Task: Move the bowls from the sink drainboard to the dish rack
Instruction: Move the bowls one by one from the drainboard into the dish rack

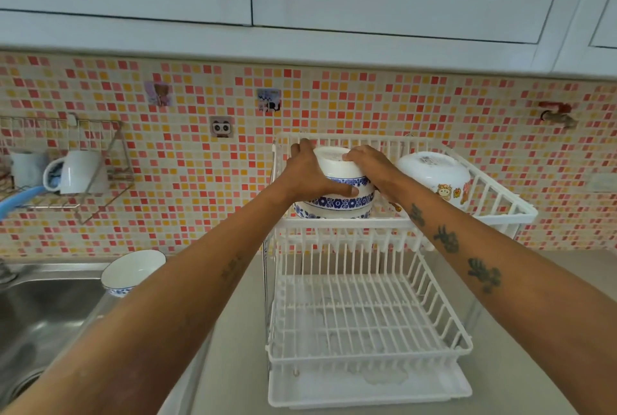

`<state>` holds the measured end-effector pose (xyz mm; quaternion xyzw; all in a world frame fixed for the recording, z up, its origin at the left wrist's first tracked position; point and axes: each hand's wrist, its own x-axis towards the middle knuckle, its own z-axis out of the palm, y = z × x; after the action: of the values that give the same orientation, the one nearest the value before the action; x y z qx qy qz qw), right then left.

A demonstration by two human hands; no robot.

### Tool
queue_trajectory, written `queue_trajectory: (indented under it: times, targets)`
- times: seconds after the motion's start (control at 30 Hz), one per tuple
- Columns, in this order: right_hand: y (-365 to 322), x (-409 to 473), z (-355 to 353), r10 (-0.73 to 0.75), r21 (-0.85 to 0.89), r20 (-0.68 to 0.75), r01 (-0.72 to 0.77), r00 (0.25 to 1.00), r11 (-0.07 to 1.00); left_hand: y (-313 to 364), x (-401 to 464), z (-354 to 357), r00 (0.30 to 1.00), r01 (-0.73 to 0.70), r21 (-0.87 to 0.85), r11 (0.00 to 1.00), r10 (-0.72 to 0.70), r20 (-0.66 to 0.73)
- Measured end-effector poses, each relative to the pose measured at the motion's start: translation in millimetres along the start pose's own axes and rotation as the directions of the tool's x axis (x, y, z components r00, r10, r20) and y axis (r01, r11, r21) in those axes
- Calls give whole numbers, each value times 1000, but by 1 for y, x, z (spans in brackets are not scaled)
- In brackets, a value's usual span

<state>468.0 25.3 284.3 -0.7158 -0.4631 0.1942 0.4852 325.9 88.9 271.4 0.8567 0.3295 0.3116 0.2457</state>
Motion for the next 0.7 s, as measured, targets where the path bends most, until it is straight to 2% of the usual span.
queue_trajectory:
  times: [0.2,0.47,0.7]
  targets:
    - [2,-1,2,8,-70,24,-6,1000,998,0,-3,1,999,3,72,997,-7,48]
    - [1,-4,4,4,-83,11,-3,1000,997,-5,2,5,995,20,88,996,-29,97]
    - [4,-9,4,-39,-114,1,39,999,993,-6,7,5,990,120,-138,983,-108,95]
